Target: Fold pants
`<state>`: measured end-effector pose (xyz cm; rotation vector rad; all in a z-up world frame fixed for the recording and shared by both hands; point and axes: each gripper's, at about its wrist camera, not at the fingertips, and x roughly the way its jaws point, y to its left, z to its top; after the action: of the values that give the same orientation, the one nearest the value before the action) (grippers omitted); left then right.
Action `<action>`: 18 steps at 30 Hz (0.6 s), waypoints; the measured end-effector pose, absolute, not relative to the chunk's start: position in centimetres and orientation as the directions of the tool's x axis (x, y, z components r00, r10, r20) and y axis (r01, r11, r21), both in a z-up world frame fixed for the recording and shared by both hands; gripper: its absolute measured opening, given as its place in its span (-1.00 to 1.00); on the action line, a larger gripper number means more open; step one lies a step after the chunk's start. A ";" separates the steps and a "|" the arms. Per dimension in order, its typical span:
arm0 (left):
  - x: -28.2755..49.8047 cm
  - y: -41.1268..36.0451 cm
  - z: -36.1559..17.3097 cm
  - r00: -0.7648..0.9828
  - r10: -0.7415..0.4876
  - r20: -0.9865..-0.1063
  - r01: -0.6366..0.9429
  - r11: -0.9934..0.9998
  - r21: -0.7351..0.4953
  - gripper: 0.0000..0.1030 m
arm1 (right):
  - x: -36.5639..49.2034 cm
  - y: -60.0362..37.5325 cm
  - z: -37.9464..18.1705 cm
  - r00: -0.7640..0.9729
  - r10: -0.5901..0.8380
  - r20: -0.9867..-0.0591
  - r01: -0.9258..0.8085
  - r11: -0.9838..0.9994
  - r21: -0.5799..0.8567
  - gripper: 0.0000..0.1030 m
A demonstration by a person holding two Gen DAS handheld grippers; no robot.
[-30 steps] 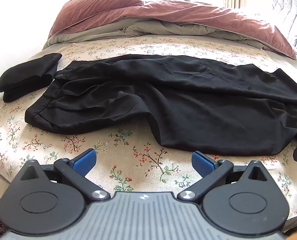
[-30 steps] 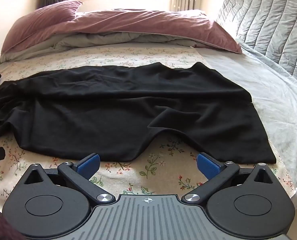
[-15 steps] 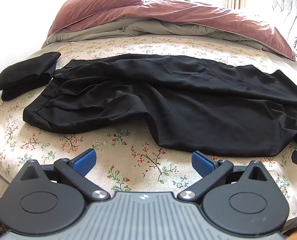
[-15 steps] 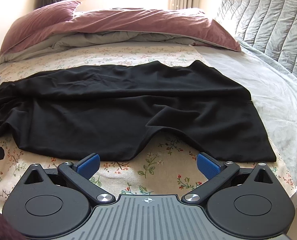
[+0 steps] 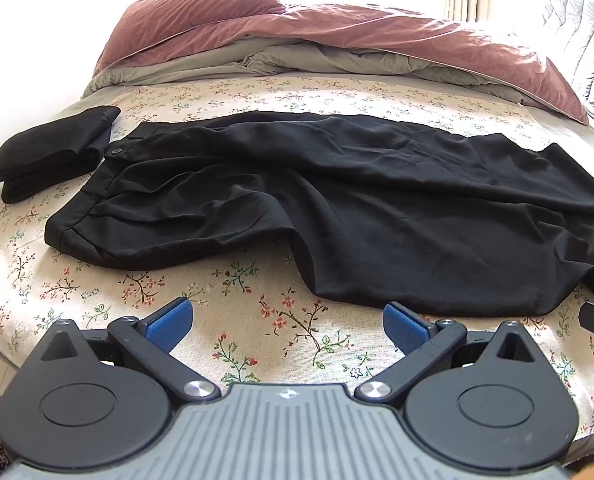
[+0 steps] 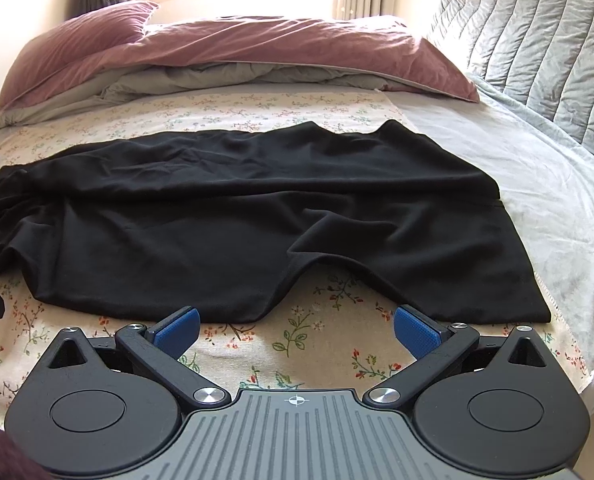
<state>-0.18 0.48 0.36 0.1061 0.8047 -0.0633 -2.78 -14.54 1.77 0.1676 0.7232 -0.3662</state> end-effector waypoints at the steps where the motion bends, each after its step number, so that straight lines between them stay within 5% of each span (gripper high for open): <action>1: -0.2 0.5 0.4 0.692 -0.016 -0.722 0.097 0.993 0.071 1.00 | -2.8 -14.5 1.8 0.690 -0.269 -0.672 0.383 0.923 0.025 1.00; 18: -0.2 0.4 0.3 0.692 -0.023 -0.722 0.103 0.992 0.068 1.00 | -2.8 -14.5 1.7 0.689 -0.266 -0.674 0.381 0.924 0.025 1.00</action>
<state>-0.19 0.39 0.31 0.1061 0.8039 -0.0704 -2.75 -14.49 1.68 0.1679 0.7253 -0.3641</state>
